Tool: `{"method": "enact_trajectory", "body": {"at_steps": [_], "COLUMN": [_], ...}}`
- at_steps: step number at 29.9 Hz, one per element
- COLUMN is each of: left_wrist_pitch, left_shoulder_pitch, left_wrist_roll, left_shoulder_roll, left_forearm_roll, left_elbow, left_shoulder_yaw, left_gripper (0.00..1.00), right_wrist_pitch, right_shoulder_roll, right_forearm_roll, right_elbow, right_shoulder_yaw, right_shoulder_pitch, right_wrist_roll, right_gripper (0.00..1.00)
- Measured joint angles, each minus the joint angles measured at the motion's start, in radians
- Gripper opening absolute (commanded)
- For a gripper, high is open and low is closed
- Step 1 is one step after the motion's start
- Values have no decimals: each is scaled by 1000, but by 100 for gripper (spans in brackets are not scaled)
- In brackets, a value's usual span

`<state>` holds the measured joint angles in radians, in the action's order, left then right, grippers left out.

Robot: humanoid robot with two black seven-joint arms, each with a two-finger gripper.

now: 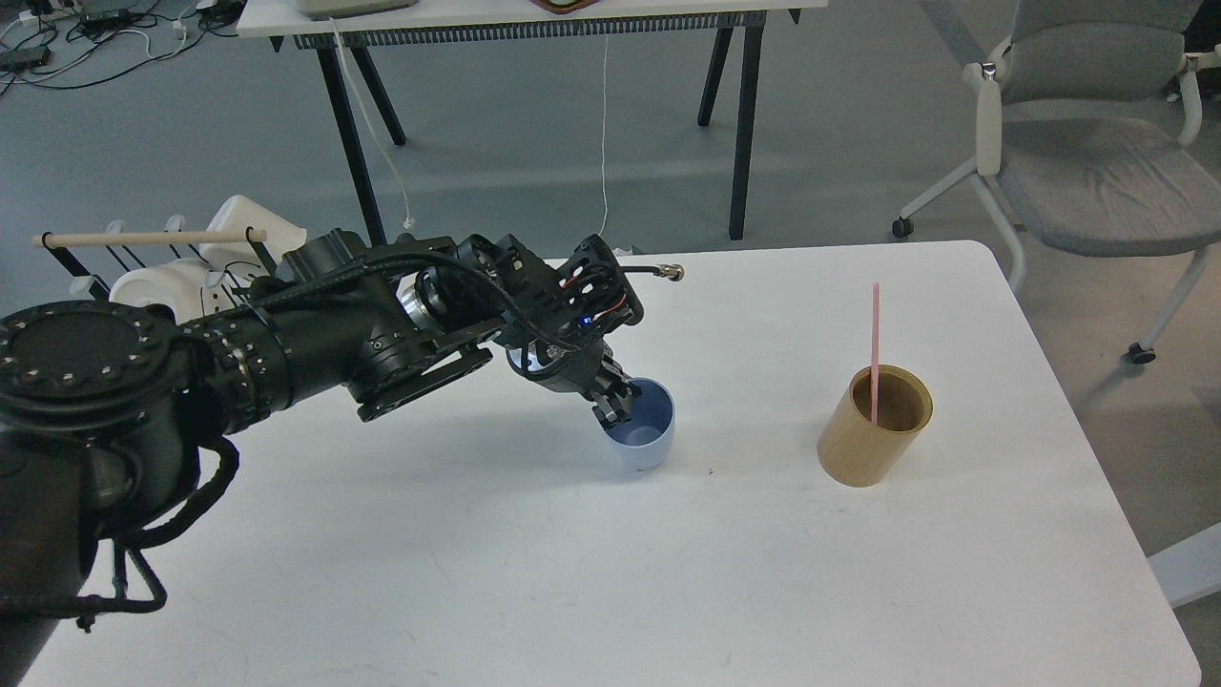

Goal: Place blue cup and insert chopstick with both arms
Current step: 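Carry the blue cup toward the table center and set it down, then release the blue cup and raise the left gripper away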

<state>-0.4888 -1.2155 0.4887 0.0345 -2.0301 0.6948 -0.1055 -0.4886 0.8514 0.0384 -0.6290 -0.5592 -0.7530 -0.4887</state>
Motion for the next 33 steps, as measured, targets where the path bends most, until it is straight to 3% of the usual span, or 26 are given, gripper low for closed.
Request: {"method": "enact_trajectory", "body": {"at_steps": [5,11,14,17,21,26,31,33], "left_wrist_pitch": [0,0,0,0,0,0,0,0], "left_shoulder_pitch": [0,2,4,4,5,7,46,73], "left_wrist_roll": [0,0,0,0,0,0,0,0], "left_shoulder_roll": [3,9,13,17,20,81,165,196], "left_forearm_roll": [5,8,15,71,265,575,962,1097], "left_elbow": [0,0,0,-5,-59,-118,-125,-124], "left_shoulder_yaw": [4,7,14,31,62,76,163,212], "left_gripper": [13,25,45,80,95,99,99,99], "right_wrist_pitch": [0,0,0,0,0,0,7,65], "right_shoulder_roll": [0,0,0,0,-1,-14,-5,2], "right_forearm_roll": [0,-2,-20,-66,-240,-548,-900,-1045], "right_elbow": [-1,-4,-8,-25,-50,-129,-356,-439], "right_shoulder_yaw": [4,10,24,55,76,79,83,89], "right_shoulder_pitch": [2,7,10,10,-16,-84,-90,-78], "right_wrist_roll": [0,0,0,0,0,0,0,0], "right_gripper": [99,99,99,99,99,98,97,96]}}
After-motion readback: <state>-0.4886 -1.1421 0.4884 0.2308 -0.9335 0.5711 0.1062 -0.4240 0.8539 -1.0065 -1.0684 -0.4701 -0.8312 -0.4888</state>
